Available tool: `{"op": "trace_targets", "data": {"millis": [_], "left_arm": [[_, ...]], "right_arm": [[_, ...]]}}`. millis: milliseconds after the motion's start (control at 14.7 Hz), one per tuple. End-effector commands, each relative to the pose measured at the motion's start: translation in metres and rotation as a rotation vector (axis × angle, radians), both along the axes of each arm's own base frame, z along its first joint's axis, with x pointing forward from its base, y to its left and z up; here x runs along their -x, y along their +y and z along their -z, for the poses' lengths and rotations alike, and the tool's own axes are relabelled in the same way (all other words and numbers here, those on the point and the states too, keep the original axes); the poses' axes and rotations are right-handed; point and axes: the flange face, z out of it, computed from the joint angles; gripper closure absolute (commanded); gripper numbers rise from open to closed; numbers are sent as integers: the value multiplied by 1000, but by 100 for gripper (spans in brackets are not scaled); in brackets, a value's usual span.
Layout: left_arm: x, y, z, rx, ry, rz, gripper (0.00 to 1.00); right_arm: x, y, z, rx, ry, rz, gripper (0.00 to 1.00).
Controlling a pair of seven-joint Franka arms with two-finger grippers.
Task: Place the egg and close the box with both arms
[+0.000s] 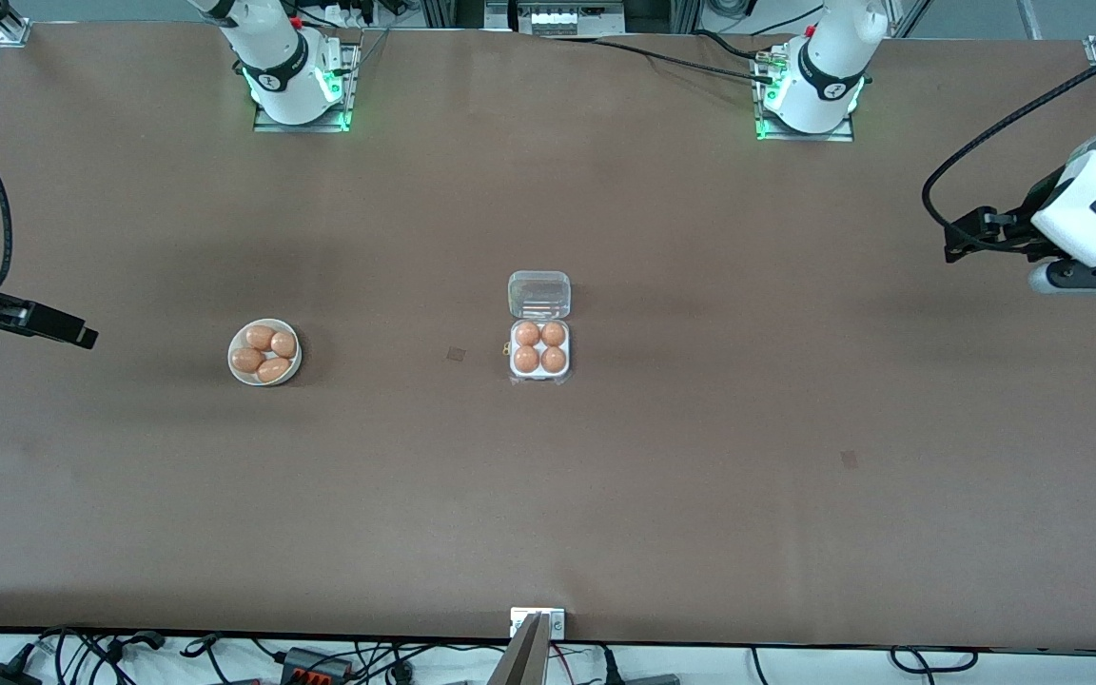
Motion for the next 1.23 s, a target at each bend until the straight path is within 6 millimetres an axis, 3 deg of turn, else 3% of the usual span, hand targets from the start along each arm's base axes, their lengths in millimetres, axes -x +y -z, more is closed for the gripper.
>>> {"op": "trace_targets", "data": {"millis": [0, 68, 205, 273, 341, 545, 682, 1023, 1159], "left_arm": [[-1, -5, -3, -2, 29, 31, 33], [1, -6, -2, -2, 41, 33, 61], [6, -19, 0, 4, 77, 68, 87], [7, -29, 2, 4, 86, 83, 94], [10, -41, 7, 1, 106, 95, 97], [22, -101, 18, 7, 136, 190, 98], [40, -146, 46, 103, 201, 180, 99], [89, -295, 92, 99, 94, 51, 99], [118, -342, 111, 103, 71, 21, 99]], "right_arm": [[9, -10, -8, 23, -19, -72, 0], [10, -11, -8, 25, -18, -75, 0], [11, -11, -11, 25, -22, -75, 0], [11, -9, -11, 23, -23, -80, 0], [11, -10, -13, 21, -26, -78, 0], [13, -8, -16, 17, -31, -82, 0], [22, -7, -18, 21, -10, -86, 0], [60, 5, -6, 56, -9, -117, 0], [72, 3, -1, 55, -9, -114, 0]]}}
